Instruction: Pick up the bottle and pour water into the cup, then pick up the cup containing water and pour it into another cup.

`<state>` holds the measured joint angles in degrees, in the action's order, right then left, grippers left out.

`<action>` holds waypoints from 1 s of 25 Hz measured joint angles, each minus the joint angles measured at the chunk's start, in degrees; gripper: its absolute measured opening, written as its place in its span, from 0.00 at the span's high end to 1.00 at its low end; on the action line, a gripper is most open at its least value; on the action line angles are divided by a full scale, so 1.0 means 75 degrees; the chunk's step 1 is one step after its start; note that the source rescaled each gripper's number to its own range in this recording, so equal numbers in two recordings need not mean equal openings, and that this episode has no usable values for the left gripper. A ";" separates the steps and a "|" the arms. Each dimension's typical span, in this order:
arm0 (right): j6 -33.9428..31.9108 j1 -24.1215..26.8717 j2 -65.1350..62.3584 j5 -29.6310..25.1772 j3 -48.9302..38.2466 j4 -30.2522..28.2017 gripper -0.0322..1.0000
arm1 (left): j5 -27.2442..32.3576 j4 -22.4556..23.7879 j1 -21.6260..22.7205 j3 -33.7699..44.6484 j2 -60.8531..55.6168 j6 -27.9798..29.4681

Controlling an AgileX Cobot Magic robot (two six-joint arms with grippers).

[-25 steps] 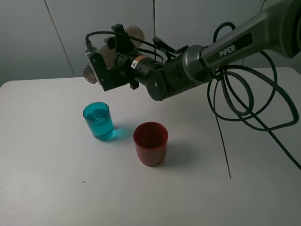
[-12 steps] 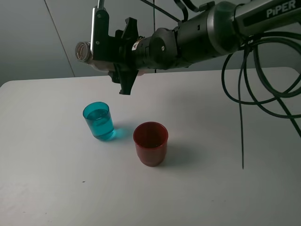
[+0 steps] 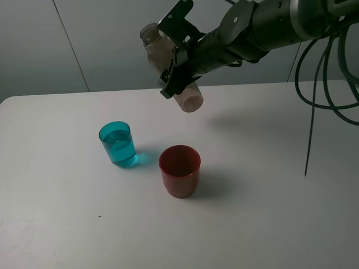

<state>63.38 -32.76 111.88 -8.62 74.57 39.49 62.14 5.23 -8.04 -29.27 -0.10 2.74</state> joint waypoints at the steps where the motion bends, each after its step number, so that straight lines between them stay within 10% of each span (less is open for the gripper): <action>1: 0.0000 0.0146 0.0000 -0.0148 0.0000 0.0172 0.97 | 0.0000 0.0000 0.0000 0.0000 0.0000 0.0000; 8: 0.0488 0.0957 0.0000 -0.0843 0.0000 0.1336 0.97 | 0.0000 0.0000 0.0000 0.0000 0.0000 0.0000; 18: 0.4090 0.1723 0.0000 -0.2212 0.0000 0.5429 0.97 | 0.0000 0.0000 0.0000 0.0000 0.0000 0.0000; 25: 0.5215 0.1789 0.0432 -0.2743 0.0000 0.5976 0.97 | 0.0000 0.0000 0.0000 0.0000 0.0000 0.0000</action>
<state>102.50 -19.33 115.12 -29.19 74.57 84.31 62.14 5.23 -8.04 -29.27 -0.10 2.74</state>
